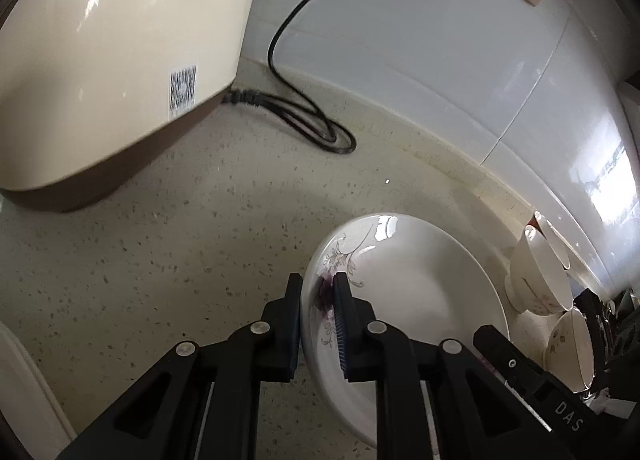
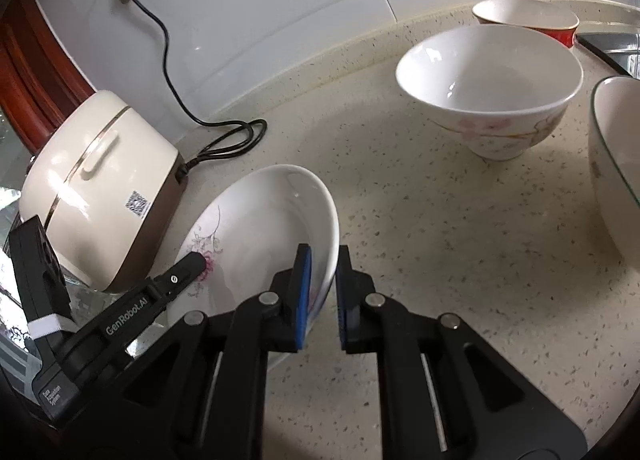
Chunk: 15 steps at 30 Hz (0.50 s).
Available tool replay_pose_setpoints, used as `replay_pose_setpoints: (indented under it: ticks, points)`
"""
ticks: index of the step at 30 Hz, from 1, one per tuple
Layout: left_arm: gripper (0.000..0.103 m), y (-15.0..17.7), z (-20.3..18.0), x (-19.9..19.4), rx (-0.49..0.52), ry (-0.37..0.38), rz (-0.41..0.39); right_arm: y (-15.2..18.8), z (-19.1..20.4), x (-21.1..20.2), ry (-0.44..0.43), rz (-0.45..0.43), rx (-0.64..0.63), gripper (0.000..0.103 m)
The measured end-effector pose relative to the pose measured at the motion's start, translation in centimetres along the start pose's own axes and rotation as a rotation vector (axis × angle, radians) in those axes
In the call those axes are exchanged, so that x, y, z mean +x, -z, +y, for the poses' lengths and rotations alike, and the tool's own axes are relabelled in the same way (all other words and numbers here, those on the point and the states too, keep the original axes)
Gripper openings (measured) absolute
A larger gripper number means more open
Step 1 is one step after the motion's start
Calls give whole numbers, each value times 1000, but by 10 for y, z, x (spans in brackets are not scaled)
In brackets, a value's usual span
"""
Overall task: Organize plates and bowls
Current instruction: 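Close the right gripper on the same plate's rim beside the left gripper, then carry the held plate with both grippers over the plate stack by the cooker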
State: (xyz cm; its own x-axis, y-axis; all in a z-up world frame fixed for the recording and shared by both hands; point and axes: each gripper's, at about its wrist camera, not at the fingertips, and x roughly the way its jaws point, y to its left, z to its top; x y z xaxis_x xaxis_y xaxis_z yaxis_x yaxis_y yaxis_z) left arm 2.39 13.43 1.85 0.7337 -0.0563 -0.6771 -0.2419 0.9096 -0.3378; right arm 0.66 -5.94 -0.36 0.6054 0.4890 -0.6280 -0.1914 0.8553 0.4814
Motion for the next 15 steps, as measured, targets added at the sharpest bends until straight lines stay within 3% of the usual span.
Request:
replay_pose_setpoints:
  ticks: [7, 15]
  points:
    - [16, 3, -2, -16, 10, 44, -44, 9, -3, -30, -50, -82, -26, 17]
    - [16, 11, 5, -33, 11, 30, -98, 12, 6, -33, -76, -87, -80, 17]
